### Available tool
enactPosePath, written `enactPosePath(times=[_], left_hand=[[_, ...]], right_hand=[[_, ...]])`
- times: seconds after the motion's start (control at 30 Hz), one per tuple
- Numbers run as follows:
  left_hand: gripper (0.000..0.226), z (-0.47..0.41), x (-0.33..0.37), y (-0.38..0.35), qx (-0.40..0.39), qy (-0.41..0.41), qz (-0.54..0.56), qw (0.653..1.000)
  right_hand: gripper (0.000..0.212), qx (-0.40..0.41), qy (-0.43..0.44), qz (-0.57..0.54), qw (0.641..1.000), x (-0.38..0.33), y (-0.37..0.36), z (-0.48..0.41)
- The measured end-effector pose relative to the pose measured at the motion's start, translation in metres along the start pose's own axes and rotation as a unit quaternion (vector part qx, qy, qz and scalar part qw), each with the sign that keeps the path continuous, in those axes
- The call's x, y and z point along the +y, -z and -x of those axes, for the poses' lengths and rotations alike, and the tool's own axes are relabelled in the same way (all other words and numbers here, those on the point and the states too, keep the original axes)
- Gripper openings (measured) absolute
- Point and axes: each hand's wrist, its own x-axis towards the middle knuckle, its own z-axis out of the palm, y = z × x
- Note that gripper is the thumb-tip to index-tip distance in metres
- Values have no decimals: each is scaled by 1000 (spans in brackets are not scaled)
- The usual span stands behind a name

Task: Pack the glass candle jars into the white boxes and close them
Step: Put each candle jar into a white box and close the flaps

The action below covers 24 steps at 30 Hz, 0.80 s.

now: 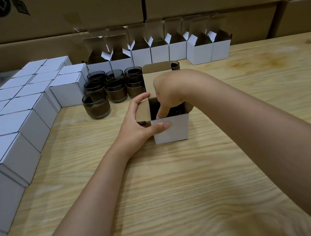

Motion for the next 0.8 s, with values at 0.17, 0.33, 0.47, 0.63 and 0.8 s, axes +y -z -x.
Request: enactPosePath(times=[0.17,0.33,0.47,0.63,0.8], left_hand=[[84,1,1,-1,2,-3,6,1000],[81,1,0,-1,2,-10,19,1000],[83,1,0,-1,1,-8,21,1000],[82,1,0,0,-1,-12,19,1000],[83,2,1,-2,4,-15,30,999]], right_hand=[[51,-14,-21,-68,997,10,-1,0],[8,331,34,-338,880,41,-26,1],[21,497,-41,-640,585,60,-83,-5],[17,281,-45,-843,457,43,-128,-18],[33,197,22,-832,517,30,-130,-23]])
